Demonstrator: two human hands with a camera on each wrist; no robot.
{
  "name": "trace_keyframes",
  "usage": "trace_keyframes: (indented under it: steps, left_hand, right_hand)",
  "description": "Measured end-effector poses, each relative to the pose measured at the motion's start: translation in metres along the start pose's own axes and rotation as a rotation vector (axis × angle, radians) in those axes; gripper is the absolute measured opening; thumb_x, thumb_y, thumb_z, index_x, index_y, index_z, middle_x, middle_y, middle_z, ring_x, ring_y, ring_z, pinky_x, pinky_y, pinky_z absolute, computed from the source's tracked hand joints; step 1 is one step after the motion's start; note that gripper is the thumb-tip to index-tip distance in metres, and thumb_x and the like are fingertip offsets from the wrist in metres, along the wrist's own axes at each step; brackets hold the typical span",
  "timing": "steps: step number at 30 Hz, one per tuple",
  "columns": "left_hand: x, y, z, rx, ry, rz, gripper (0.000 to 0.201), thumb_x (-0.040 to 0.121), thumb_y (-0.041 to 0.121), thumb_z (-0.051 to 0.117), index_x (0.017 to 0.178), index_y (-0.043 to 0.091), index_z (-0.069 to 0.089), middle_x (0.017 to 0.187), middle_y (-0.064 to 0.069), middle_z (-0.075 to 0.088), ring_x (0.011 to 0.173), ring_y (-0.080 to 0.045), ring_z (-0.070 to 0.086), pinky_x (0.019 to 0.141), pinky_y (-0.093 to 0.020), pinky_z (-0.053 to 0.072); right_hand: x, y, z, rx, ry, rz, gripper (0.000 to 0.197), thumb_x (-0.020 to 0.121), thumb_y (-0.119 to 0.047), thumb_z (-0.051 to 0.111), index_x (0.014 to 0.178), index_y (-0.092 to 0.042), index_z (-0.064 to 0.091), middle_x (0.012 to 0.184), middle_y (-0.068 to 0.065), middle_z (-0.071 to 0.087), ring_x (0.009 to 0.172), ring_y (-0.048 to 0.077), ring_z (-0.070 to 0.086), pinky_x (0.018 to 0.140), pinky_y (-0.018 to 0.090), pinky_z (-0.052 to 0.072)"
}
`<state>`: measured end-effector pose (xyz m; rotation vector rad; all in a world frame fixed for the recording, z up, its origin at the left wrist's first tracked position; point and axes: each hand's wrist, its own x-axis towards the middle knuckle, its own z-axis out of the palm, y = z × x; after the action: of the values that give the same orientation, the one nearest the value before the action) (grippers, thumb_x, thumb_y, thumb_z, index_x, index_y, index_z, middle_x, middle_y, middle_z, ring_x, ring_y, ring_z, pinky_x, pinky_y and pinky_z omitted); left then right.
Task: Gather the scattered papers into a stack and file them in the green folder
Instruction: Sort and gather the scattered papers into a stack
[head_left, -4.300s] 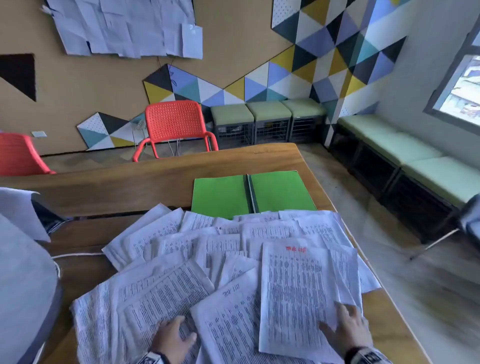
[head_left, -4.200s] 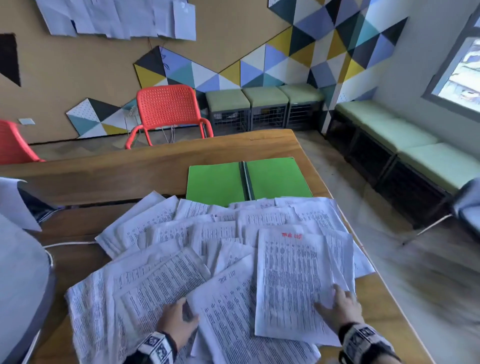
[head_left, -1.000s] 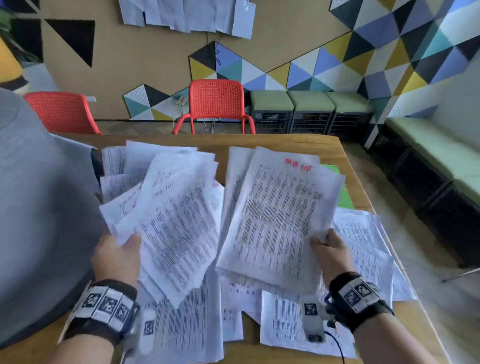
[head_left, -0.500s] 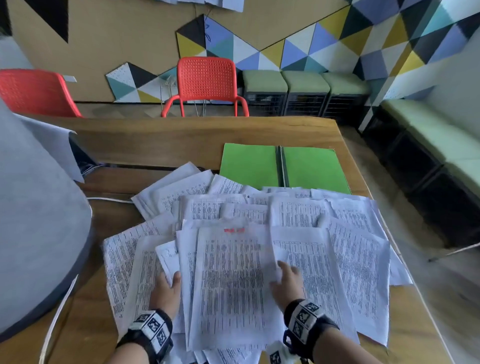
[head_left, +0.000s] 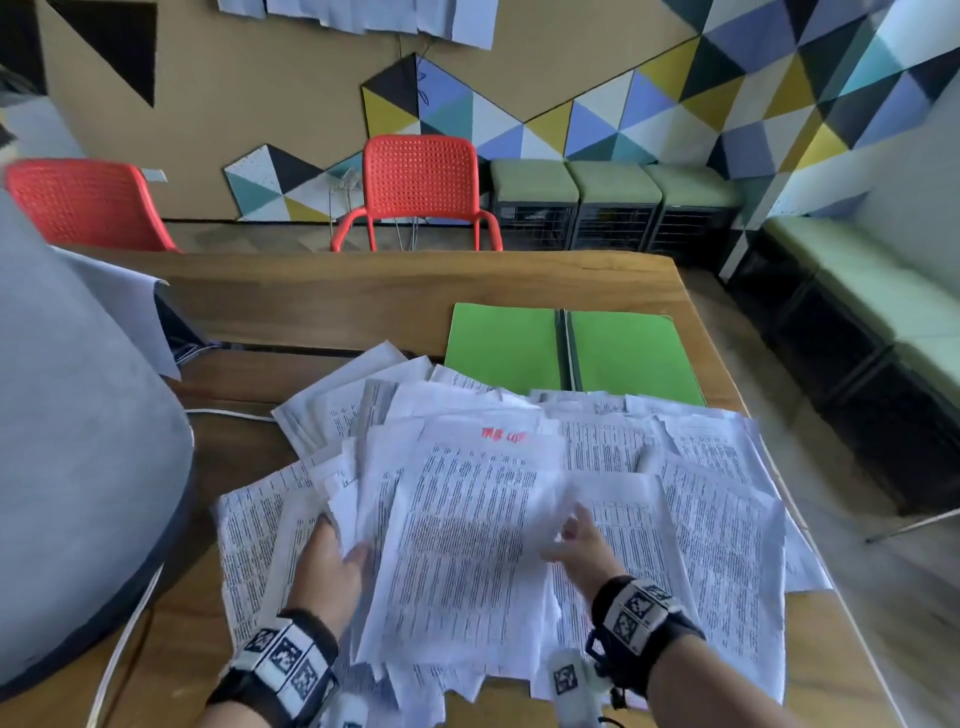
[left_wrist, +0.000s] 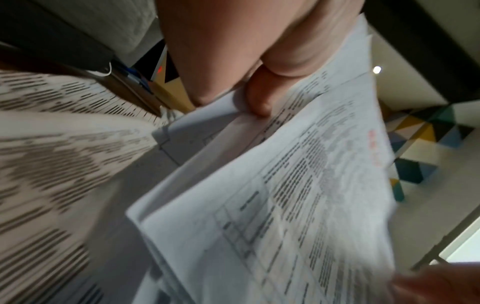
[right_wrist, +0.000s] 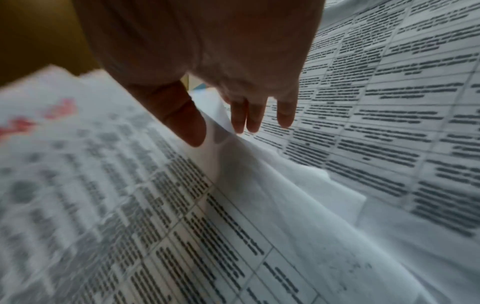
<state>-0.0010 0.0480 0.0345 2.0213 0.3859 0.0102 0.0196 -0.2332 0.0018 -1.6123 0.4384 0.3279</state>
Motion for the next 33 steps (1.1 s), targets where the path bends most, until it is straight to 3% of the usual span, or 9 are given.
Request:
trace_keyframes:
  steps: [3,6,11,15,18,22,27,30,33]
  left_hand:
    - [0.008,0.026,-0.013,-0.172,-0.015,-0.018,0.036,0.090,-0.006,0.050,0.121,0.010,0.059,0.108,-0.003,0.065,0.100,-0.022,0.059,0.097,-0.041,0.044]
    - [0.025,0.028,-0.022,-0.339,-0.009,-0.070,0.031,0.068,0.004,0.067,0.099,0.000,0.066,0.098,-0.021,0.070,0.093,-0.037,0.067,0.089,-0.054,0.048]
    - [0.017,0.061,-0.027,-0.440,0.005,0.001,0.017,0.056,-0.008,0.054,0.055,0.006,0.043,0.051,0.006,0.053,0.053,-0.019,0.044,0.058,-0.029,0.037]
    - [0.001,0.076,-0.020,-0.512,-0.008,0.071,0.026,0.056,-0.007,0.055,0.077,0.006,0.056,0.066,0.008,0.064,0.066,-0.009,0.061,0.056,-0.015,0.046]
    - [-0.006,0.073,-0.008,-0.578,0.053,0.031,0.019,0.078,0.001,0.067,0.092,0.011,0.060,0.081,0.001,0.065,0.086,-0.016,0.061,0.066,-0.021,0.044]
    - [-0.005,0.085,-0.009,-0.630,0.090,0.069,0.048,0.090,0.023,0.064,0.133,0.009,0.049,0.089,0.015,0.062,0.091,0.002,0.061,0.096,-0.030,0.044]
    - [-0.008,0.099,-0.015,-0.670,0.116,0.214,0.052,0.076,-0.014,0.062,0.116,0.013,0.042,0.087,0.009,0.070,0.076,0.004,0.067,0.068,-0.013,0.054]
    - [-0.006,0.082,-0.011,-0.666,0.120,0.163,0.056,0.058,-0.003,0.049,0.103,0.031,0.044,0.094,0.000,0.056,0.078,-0.006,0.062,0.060,-0.014,0.052]
    - [-0.007,0.086,-0.006,-0.651,0.113,0.158,0.045,0.067,0.007,0.053,0.096,0.042,0.050,0.097,0.001,0.056,0.088,-0.018,0.054,0.074,-0.022,0.048]
  right_hand:
    - [-0.008,-0.034,-0.002,0.249,-0.032,-0.008,0.051,0.063,0.014,0.052,0.112,0.000,0.049,0.091,0.017,0.057,0.074,0.024,0.055,0.060,0.028,0.049]
    - [-0.014,-0.068,0.001,0.273,0.003,-0.186,0.025,0.055,0.018,0.052,0.076,0.008,0.062,0.067,0.009,0.064,0.063,0.018,0.060,0.064,0.031,0.047]
    - [-0.038,-0.113,0.008,0.380,-0.114,-0.498,0.050,0.074,0.033,0.046,0.109,-0.002,0.055,0.099,0.008,0.070,0.092,0.017,0.066,0.078,0.028,0.056]
    - [-0.043,-0.097,0.016,0.277,-0.105,-0.502,0.049,0.079,0.026,0.051,0.112,-0.009,0.057,0.103,0.002,0.069,0.096,0.017,0.063,0.084,0.032,0.053]
    - [-0.052,-0.087,0.022,0.197,0.063,-0.474,0.023,0.085,0.015,0.056,0.091,-0.007,0.060,0.077,-0.012,0.070,0.073,0.003,0.064,0.072,0.026,0.047]
    - [-0.059,-0.107,0.032,0.210,0.160,-0.661,0.033,0.089,0.010,0.054,0.097,-0.022,0.059,0.088,-0.002,0.066,0.078,0.004,0.062,0.072,0.016,0.049]
    - [-0.062,-0.108,0.027,0.083,0.077,-0.786,0.067,0.076,0.028,0.048,0.128,-0.012,0.034,0.110,0.005,0.055,0.094,-0.006,0.059,0.077,0.010,0.048]
    - [-0.061,-0.099,0.027,0.078,-0.001,-0.678,0.084,0.068,0.031,0.045,0.133,-0.021,0.028,0.122,0.008,0.051,0.103,0.008,0.059,0.081,0.018,0.052]
    - [-0.056,-0.099,0.033,0.058,0.016,-0.654,0.084,0.070,0.021,0.048,0.128,-0.038,0.035,0.124,0.007,0.051,0.108,0.017,0.057,0.089,0.036,0.051]
